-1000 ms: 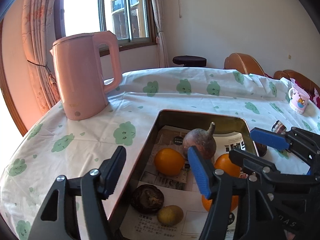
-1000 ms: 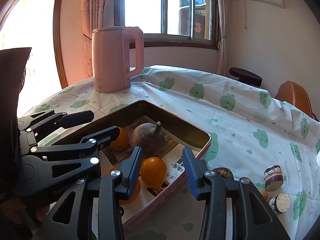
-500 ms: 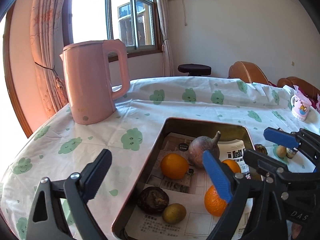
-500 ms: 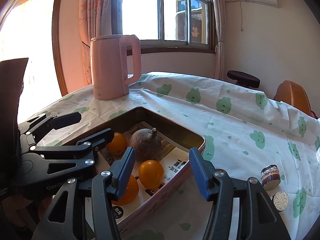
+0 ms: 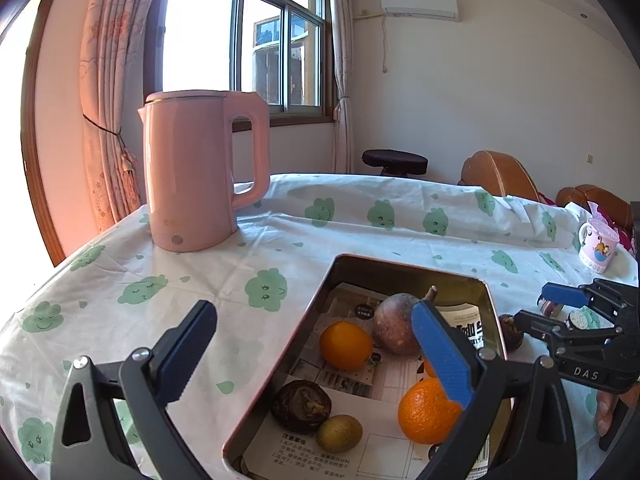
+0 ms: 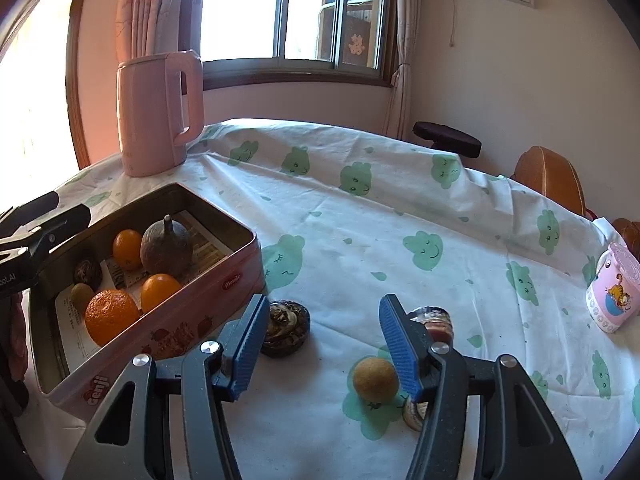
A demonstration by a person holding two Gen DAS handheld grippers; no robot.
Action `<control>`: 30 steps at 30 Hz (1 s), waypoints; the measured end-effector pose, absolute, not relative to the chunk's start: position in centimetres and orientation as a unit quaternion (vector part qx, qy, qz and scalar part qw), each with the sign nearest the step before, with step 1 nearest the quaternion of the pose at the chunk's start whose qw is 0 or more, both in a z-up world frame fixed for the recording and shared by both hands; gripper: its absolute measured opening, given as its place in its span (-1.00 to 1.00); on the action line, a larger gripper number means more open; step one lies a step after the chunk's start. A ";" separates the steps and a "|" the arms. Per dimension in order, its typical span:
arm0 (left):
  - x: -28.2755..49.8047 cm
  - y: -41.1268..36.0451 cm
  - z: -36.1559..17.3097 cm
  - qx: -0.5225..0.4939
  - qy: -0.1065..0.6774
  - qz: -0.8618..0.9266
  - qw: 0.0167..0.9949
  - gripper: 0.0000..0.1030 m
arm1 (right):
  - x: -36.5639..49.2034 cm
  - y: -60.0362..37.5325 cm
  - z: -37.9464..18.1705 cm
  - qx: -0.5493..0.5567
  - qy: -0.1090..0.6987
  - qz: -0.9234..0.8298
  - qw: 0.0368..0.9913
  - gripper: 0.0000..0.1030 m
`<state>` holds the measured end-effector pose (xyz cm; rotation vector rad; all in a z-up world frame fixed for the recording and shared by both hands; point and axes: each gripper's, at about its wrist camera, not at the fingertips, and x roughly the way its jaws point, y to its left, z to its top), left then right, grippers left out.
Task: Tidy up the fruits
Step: 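Move both grippers away from the tin toward the remaining items, then close the right gripper on another dark brown round fruit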
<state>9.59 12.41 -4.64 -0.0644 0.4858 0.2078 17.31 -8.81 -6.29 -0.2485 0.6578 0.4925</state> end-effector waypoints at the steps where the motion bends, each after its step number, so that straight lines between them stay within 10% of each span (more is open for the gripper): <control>1: 9.6 12.3 -4.6 -0.032 0.240 0.102 0.965 0.95 | 17.4 -8.3 -6.4 -0.131 0.322 0.243 0.906 0.15; 7: 9.5 11.4 -3.8 -0.032 0.234 0.092 0.967 0.95 | 19.9 -6.7 -8.6 -0.133 0.400 0.262 0.868 -0.18; 30: 12.9 -4.5 -4.6 0.056 0.277 -0.033 0.959 0.94 | 17.3 -23.6 -6.2 0.003 0.326 0.127 0.937 -0.18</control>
